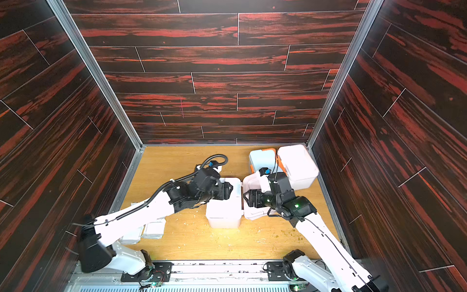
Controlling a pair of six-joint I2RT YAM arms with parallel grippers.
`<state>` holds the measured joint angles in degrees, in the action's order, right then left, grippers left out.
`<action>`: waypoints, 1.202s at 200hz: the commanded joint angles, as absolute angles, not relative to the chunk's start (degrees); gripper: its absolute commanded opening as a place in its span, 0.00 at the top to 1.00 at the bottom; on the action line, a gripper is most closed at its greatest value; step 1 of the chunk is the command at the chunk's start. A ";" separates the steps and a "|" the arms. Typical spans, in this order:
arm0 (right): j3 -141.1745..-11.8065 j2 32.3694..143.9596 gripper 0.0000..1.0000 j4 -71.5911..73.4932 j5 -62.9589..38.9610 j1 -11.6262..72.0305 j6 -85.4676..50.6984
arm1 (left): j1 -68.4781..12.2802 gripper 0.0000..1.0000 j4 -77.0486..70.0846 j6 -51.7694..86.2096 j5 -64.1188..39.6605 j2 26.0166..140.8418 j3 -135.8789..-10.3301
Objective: Open first aid kits and take out gauze
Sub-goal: Pick up the gauze from the first aid kit.
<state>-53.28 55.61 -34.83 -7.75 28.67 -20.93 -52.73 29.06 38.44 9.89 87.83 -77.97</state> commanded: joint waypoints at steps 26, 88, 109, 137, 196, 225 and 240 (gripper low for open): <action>-54.42 54.50 0.27 -35.57 -9.30 29.08 -19.62 | -48.49 0.47 35.91 35.83 10.43 95.27 -84.14; -53.88 54.38 0.28 -34.80 -10.27 29.08 -19.78 | -46.32 0.63 40.33 33.66 8.26 104.59 -91.81; -53.64 54.58 0.29 -34.63 -10.60 29.18 -19.78 | -45.97 0.64 40.79 33.57 7.90 105.83 -92.56; -53.35 54.49 0.29 -34.37 -11.01 29.18 -20.00 | -45.35 0.63 39.84 33.66 6.49 107.02 -92.86; -53.01 54.16 0.29 -34.29 -11.20 29.16 -20.04 | -45.14 0.86 40.84 34.01 6.89 107.01 -93.70; -52.99 54.06 0.29 -34.19 -11.35 29.18 -20.08 | -45.09 0.92 40.56 34.41 6.86 105.97 -93.21; -52.98 54.05 0.29 -34.28 -11.33 29.13 -20.12 | -45.13 0.96 40.27 34.68 6.62 104.89 -92.71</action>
<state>-53.30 55.07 -34.65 -10.55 28.91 -20.34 -45.32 39.38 34.02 6.57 107.77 -92.60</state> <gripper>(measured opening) 0.713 0.062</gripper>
